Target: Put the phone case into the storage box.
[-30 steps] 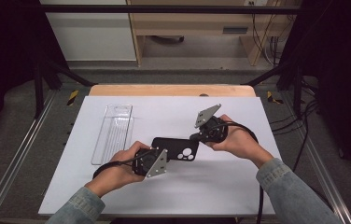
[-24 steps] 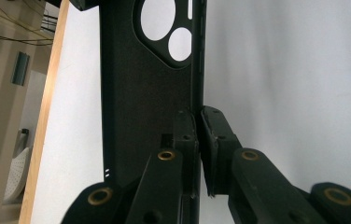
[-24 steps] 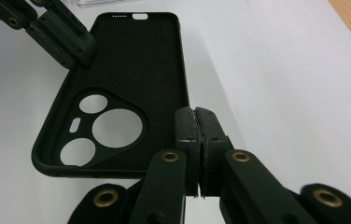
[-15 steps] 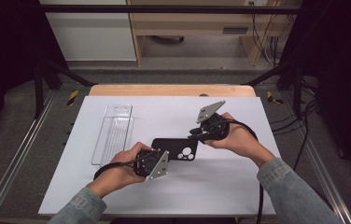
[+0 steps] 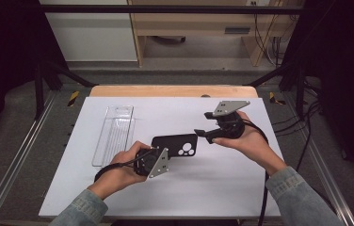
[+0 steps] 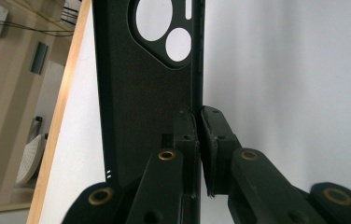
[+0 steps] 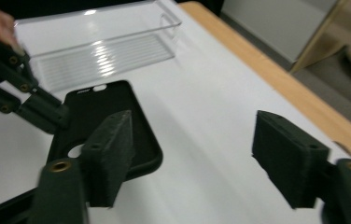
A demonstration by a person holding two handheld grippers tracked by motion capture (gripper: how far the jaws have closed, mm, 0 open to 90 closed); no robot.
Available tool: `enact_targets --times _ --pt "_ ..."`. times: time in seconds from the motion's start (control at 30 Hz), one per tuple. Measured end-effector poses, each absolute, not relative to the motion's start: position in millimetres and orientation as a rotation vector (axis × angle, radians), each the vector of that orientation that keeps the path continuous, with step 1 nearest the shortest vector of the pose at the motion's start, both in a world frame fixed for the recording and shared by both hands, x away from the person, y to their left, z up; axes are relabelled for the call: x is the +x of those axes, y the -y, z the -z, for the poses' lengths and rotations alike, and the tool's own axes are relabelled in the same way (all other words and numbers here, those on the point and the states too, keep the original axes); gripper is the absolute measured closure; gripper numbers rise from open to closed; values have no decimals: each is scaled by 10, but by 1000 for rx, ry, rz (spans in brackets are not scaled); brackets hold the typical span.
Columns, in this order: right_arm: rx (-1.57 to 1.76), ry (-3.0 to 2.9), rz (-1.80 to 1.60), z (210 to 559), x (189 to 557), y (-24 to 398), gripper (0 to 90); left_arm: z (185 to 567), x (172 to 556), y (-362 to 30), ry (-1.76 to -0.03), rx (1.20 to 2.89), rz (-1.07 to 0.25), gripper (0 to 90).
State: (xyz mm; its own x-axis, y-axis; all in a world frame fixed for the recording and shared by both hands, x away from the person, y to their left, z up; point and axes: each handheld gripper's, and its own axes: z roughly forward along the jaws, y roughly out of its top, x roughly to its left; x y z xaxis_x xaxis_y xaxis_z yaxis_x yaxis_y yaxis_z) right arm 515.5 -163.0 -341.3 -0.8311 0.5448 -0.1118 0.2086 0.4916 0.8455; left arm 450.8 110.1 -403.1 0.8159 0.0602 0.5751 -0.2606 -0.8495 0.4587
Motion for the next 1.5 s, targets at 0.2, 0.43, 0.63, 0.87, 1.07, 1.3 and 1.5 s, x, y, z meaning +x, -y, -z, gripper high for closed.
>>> enact_targets --times 0.2,0.43,0.63,0.87,1.07,1.3,1.5 --pt "704 -2260 -1328 3365 5070 1776 168 3996 4553 -1147 64 2425 -826 852" --pt "728 -2224 -1376 3363 4955 1897 73 3869 4570 -1220 -68 2311 -839 852" --pt "712 -2178 -1420 3433 4865 1962 49 3750 4564 -1283 -160 2230 -865 853" --pt "697 -2159 -1382 3556 4748 1952 55 3594 4557 -1368 -266 2103 -902 853" --pt "685 -2080 -1379 3703 4640 1938 61 3517 4550 -1441 -326 2053 -915 853" --pt "724 -2000 -1394 3895 4554 1992 65 3424 4546 -1539 -415 1988 -935 853" --pt "760 -1948 -1413 4030 4465 2066 65 3376 4560 -1644 -473 1930 -939 853"
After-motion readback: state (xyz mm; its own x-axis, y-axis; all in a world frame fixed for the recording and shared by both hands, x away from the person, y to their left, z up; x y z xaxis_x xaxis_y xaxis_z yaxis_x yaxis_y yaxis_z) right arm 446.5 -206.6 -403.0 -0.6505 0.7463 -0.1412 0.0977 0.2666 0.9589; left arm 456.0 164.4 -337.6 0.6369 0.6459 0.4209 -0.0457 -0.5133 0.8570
